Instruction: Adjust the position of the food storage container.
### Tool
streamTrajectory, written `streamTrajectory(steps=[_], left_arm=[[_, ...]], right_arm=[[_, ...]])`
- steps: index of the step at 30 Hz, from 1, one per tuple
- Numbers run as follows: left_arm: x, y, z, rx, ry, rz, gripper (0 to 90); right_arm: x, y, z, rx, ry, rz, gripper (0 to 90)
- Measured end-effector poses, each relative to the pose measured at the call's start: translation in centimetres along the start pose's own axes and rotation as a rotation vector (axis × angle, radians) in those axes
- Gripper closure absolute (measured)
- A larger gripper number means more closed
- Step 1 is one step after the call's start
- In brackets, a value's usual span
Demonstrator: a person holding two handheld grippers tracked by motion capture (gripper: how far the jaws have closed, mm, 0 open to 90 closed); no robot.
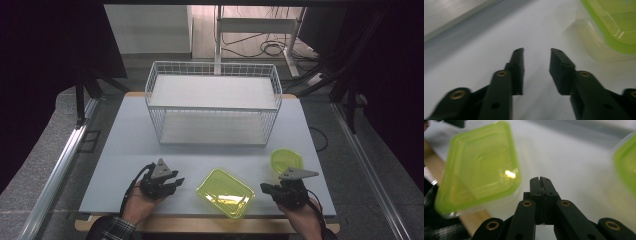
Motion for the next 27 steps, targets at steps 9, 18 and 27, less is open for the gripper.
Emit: streamTrajectory(steps=[9,18,27], left_arm=[[1.3,0.8,1.6,-0.114,-0.016,0.019,89.9],[1.1,1.5,1.9,-0.155,-0.042,0.029,89.6],[0.4,1.1,1.3,-0.135,-0.047,0.018,87.2]], right_arm=[[-2.4,-2.8,1.9,0.067,-0.106,-0.016,88.9],[-0.1,-1.7,3.7,0.119,-0.113,0.014,88.3],[2.9,-0.2,4.5,0.062,-0.102,-0.003,88.3]])
Point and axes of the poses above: each handheld gripper's, and its own axes: z roughly forward along the jaws, x roughly out of its top, y roughly to its right, the point moved 3 cm from there along z, roughly forward along the jaws, and after that the axes turned 14 degrees about -y, right-handed, at the moved point
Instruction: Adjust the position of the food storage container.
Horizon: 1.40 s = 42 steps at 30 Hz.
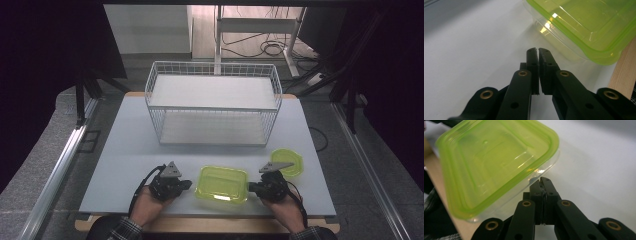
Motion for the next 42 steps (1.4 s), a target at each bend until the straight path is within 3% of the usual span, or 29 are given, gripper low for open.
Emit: streamTrajectory(steps=[13,20,24,26,28,31,32,34,35,36,39,40,42], left_arm=[[-0.7,-0.5,-0.8,0.021,-0.001,-0.023,86.0],[-2.1,-1.5,-2.2,0.042,0.015,-0.078,84.9],[-2.6,-1.8,-2.6,0.071,0.012,-0.087,83.6],[-3.1,-2.2,-3.1,0.109,0.015,-0.101,78.1],[-3.3,-2.5,-3.5,0.122,0.031,-0.118,70.3],[-3.5,-2.8,-3.7,0.136,0.045,-0.139,51.1],[-3.6,-3.1,-3.8,0.157,0.057,-0.159,41.9],[-3.9,-3.4,-3.9,0.171,0.061,-0.173,27.8],[-3.9,-3.4,-3.9,0.171,0.061,-0.173,20.3],[-4.3,-3.6,-3.9,0.196,0.048,-0.18,14.0],[-4.7,-3.7,-4.1,0.215,0.047,-0.183,7.3],[-4.7,-3.7,-4.1,0.215,0.047,-0.183,6.3],[-5.0,-3.8,-4.1,0.225,0.067,-0.187,3.3]], right_arm=[[4.4,0.3,2.3,-0.014,-0.019,-0.04,88.5],[6.5,-0.2,4.0,0.002,-0.029,-0.069,88.6],[6.9,-0.2,4.3,-0.03,-0.026,-0.092,88.6],[6.5,0.1,3.8,-0.08,-0.009,-0.106,87.3],[6.2,0.2,3.2,-0.091,0.003,-0.115,85.4],[5.8,0.2,2.6,-0.11,0.018,-0.119,82.2],[5.4,0.2,2.0,-0.114,0.027,-0.128,76.3],[4.9,0.2,1.3,-0.101,0.047,-0.1,62.8],[4.9,0.2,1.3,-0.101,0.047,-0.1,62.8],[4.5,0.3,0.7,-0.082,0.077,-0.09,48.5],[4.0,0.6,0.2,-0.077,0.112,-0.079,34.9],[4.0,0.6,0.2,-0.077,0.112,-0.079,34.9],[3.8,0.6,0.0,-0.046,0.136,-0.081,24.1]])
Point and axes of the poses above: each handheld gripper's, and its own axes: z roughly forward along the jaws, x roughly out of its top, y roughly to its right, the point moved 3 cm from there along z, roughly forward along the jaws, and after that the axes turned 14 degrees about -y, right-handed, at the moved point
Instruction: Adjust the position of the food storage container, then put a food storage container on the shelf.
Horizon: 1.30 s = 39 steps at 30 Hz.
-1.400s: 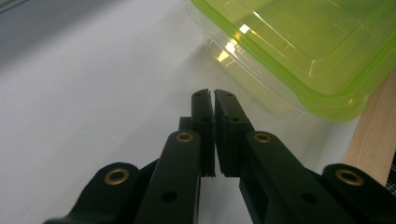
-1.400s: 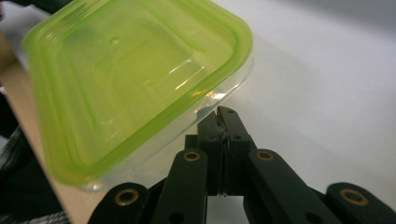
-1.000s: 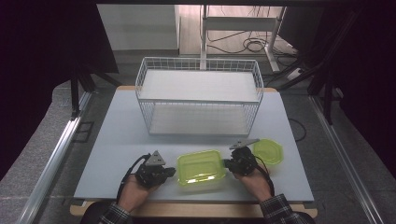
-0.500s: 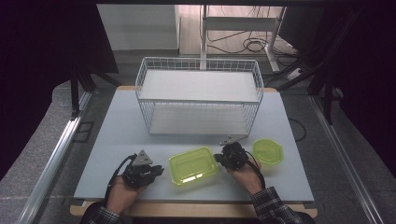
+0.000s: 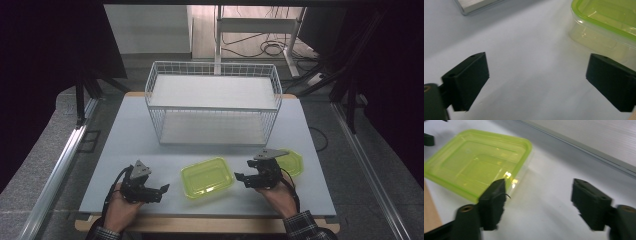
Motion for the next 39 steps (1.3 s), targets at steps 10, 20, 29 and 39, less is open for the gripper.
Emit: streamTrajectory(steps=[10,20,29,39], left_arm=[[-0.1,-0.6,0.0,-0.037,0.06,-0.035,0.0],[-0.1,-0.1,0.8,-0.014,0.013,0.019,0.0],[0.0,-0.2,0.7,-0.013,0.026,0.022,0.0],[0.0,-0.1,0.8,-0.009,0.021,0.032,0.2]], right_arm=[[0.2,-0.1,0.2,0.038,0.036,0.007,5.9],[0.7,0.0,0.8,0.092,0.027,0.075,2.5],[1.9,0.5,1.0,0.159,0.042,0.168,21.7],[3.1,0.6,3.3,0.266,-0.043,0.246,48.2]])
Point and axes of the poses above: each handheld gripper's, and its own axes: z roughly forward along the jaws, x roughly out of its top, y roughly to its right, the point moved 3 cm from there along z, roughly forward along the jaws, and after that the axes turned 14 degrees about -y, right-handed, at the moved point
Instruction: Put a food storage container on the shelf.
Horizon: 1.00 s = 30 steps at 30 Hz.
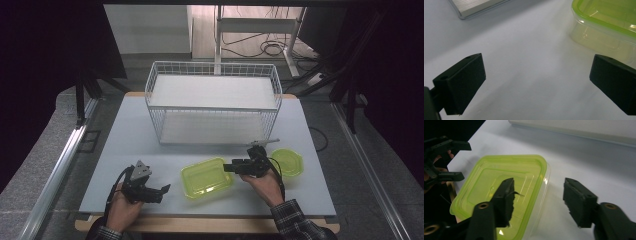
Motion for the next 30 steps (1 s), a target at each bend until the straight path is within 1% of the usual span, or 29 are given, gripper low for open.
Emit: streamTrajectory(steps=[3,4,5,6,7,8,9,10,11,12,13,15,16,17,19,22,23,25,26,28,30], left_arm=[[0.0,0.1,0.1,0.002,-0.003,0.008,0.2],[0.0,0.1,0.1,0.002,-0.003,0.008,0.2],[0.0,0.1,0.1,0.001,-0.006,0.013,0.2],[0.0,0.1,0.1,0.001,-0.006,0.013,0.2],[0.0,0.2,0.1,0.005,-0.008,0.02,0.2],[0.0,0.2,0.1,0.005,-0.008,0.02,0.2],[0.0,0.2,0.2,0.006,-0.009,0.026,0.1],[0.0,0.2,0.2,0.006,-0.009,0.026,0.1],[0.0,0.3,0.2,0.008,-0.01,0.029,0.1],[0.1,0.3,0.2,0.009,-0.011,0.031,0.1],[0.1,0.3,0.2,0.01,-0.011,0.033,0.1],[0.0,0.3,0.2,0.012,-0.011,0.034,0.1],[0.0,0.3,0.1,0.012,-0.011,0.033,0.1],[0.0,0.2,0.1,0.014,-0.008,0.03,0.1],[0.0,0.2,0.1,0.016,-0.006,0.029,0.1],[0.0,0.1,0.0,0.018,-0.005,0.024,0.3],[0.0,0.1,0.0,0.02,-0.005,0.02,0.4],[0.0,0.0,-0.1,0.024,-0.005,0.017,0.5],[0.0,0.0,-0.1,0.024,-0.005,0.017,0.6],[0.0,0.0,-0.1,0.028,-0.009,0.015,0.6],[0.0,0.0,-0.1,0.03,-0.011,0.015,0.7]], right_arm=[[0.3,0.2,0.5,0.031,-0.024,0.031,55.5],[0.3,0.2,0.5,0.031,-0.024,0.031,55.5],[0.4,0.3,0.9,0.049,-0.04,0.045,59.3],[0.4,0.3,0.9,0.049,-0.04,0.045,59.3],[0.3,0.4,1.2,0.056,-0.065,0.063,63.3],[0.3,0.4,1.2,0.056,-0.065,0.063,63.3],[0.3,0.6,1.3,0.091,-0.071,0.093,69.5],[0.3,0.6,1.3,0.091,-0.071,0.093,69.5],[0.2,0.8,1.3,0.134,-0.082,0.136,73.2],[0.2,0.8,1.3,0.134,-0.082,0.136,73.2],[0.2,0.9,1.3,0.151,-0.085,0.154,75.6],[0.2,1.0,1.3,0.204,-0.09,0.182,78.5],[0.2,0.9,1.3,0.22,-0.091,0.19,79.3],[0.2,0.7,1.3,0.226,-0.095,0.188,79.8],[0.3,0.5,1.2,0.214,-0.095,0.179,79.9],[0.3,0.4,1.1,0.219,-0.093,0.178,79.9],[0.4,0.3,0.8,0.235,-0.081,0.183,79.9],[0.5,0.3,0.4,0.246,-0.07,0.184,79.9],[0.5,0.3,0.4,0.246,-0.07,0.184,79.9],[0.9,0.1,-0.3,0.247,-0.051,0.174,79.8],[1.1,0.1,-0.8,0.248,-0.042,0.174,79.9]])
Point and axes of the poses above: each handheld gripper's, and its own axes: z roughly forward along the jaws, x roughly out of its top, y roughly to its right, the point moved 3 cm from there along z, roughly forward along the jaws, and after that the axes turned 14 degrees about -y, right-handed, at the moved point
